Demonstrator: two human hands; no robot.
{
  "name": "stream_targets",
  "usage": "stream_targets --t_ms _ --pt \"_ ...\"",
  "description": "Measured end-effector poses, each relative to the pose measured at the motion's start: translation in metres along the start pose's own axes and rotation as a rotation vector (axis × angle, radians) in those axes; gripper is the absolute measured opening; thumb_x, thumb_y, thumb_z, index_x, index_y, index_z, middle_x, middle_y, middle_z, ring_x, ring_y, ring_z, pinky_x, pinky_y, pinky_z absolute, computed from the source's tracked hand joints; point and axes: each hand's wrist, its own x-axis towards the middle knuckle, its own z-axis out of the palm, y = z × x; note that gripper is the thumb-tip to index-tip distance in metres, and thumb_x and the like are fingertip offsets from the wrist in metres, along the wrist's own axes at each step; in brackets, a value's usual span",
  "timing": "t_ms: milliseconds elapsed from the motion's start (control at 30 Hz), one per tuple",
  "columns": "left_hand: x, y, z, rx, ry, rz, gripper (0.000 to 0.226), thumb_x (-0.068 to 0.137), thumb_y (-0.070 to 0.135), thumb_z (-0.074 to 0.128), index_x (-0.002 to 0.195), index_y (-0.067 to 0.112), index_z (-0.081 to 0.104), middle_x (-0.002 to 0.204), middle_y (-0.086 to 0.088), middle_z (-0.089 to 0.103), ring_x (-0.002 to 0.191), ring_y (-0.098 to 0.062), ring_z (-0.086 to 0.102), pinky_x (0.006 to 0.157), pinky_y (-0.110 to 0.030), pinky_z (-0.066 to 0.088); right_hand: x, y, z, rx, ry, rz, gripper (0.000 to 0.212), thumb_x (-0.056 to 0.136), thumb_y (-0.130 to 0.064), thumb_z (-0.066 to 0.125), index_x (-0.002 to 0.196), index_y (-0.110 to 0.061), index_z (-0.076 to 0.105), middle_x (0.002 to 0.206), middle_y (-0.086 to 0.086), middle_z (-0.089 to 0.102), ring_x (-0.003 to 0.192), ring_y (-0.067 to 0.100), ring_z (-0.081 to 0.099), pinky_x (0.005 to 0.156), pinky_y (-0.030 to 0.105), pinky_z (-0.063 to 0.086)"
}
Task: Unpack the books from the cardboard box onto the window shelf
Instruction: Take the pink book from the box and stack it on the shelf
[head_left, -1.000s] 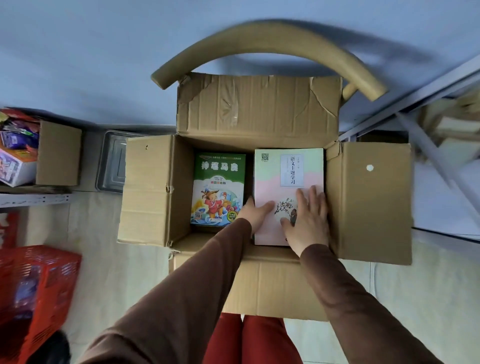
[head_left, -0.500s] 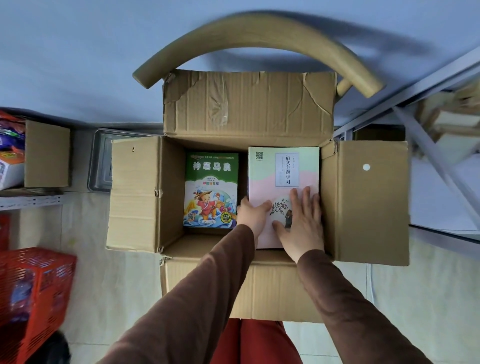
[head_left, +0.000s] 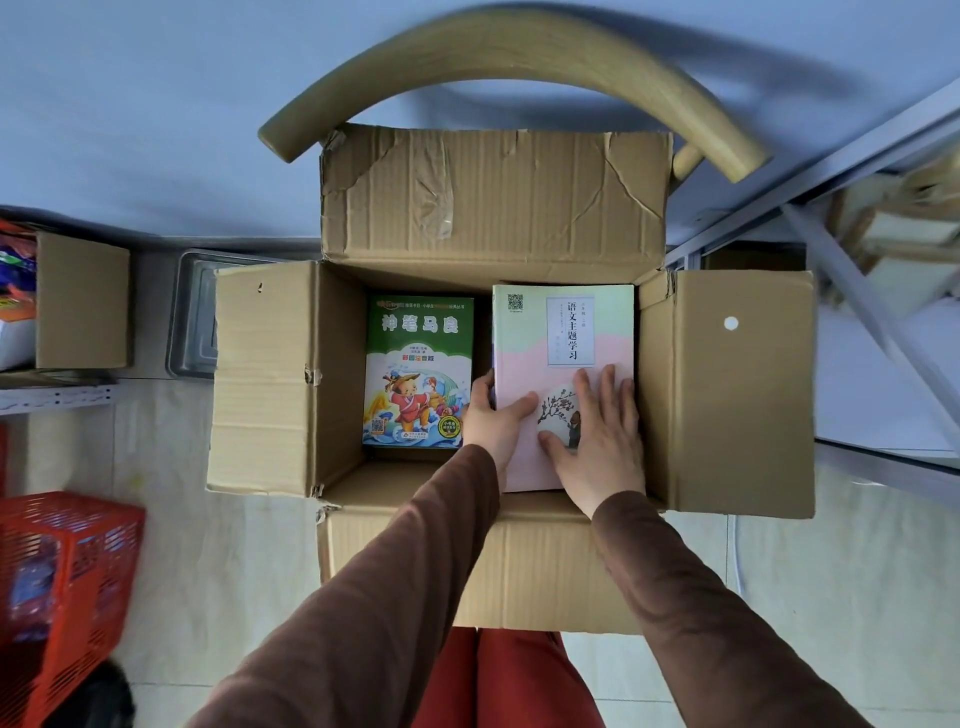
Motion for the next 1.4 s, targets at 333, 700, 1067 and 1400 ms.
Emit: stream_targets --t_ms 333,700,1067,1400 --pt "0.003 0.011 -0.006 0.065 -0.097 -0.062 0.085 0.066 0.028 0.092 0.134 0.01 0.043 0.12 -0.015 0.069 0.1 -0.032 0.074 0.084 -0.048 0.063 0.0 0.003 -0.001 0.098 0.052 -0.021 0.085 0.093 -0.05 0.054 0.16 -0.026 0.008 0.169 -0.003 -0.004 0.156 0.019 -0.006 0.124 0.039 0.008" --pt "-0.01 0.057 -0.071 0.089 -0.184 -0.184 0.039 0.081 0.025 0.081 0.115 0.01 0.068 0.102 -0.011 0.08 0.082 -0.026 0.078 0.07 -0.039 0.065 0.015 0.002 -0.007 1.227 -0.387 0.415 0.084 0.07 -0.064 0.076 0.143 -0.029 0.053 0.133 -0.009 0.067 0.124 0.012 0.062 0.113 0.04 0.041" --pt "-0.001 0.046 -0.089 -0.012 -0.146 -0.251 0.014 0.083 0.025 0.081 0.083 0.011 0.083 0.088 -0.011 0.081 0.07 -0.027 0.079 0.055 -0.038 0.061 0.036 -0.021 0.005 1.3 -0.435 0.377 0.086 0.069 -0.048 0.085 0.142 -0.017 0.052 0.147 0.011 0.054 0.133 0.029 0.054 0.115 0.051 0.039" --pt "-0.075 0.07 -0.106 -0.109 -0.176 -0.042 0.045 0.085 0.021 0.077 0.126 0.005 0.067 0.121 -0.022 0.073 0.108 -0.043 0.069 0.092 -0.06 0.056 -0.014 -0.055 -0.036 1.328 -0.342 0.303 0.101 0.053 -0.048 0.092 0.138 -0.011 0.051 0.123 0.01 0.07 0.105 0.028 0.072 0.088 0.046 0.059"
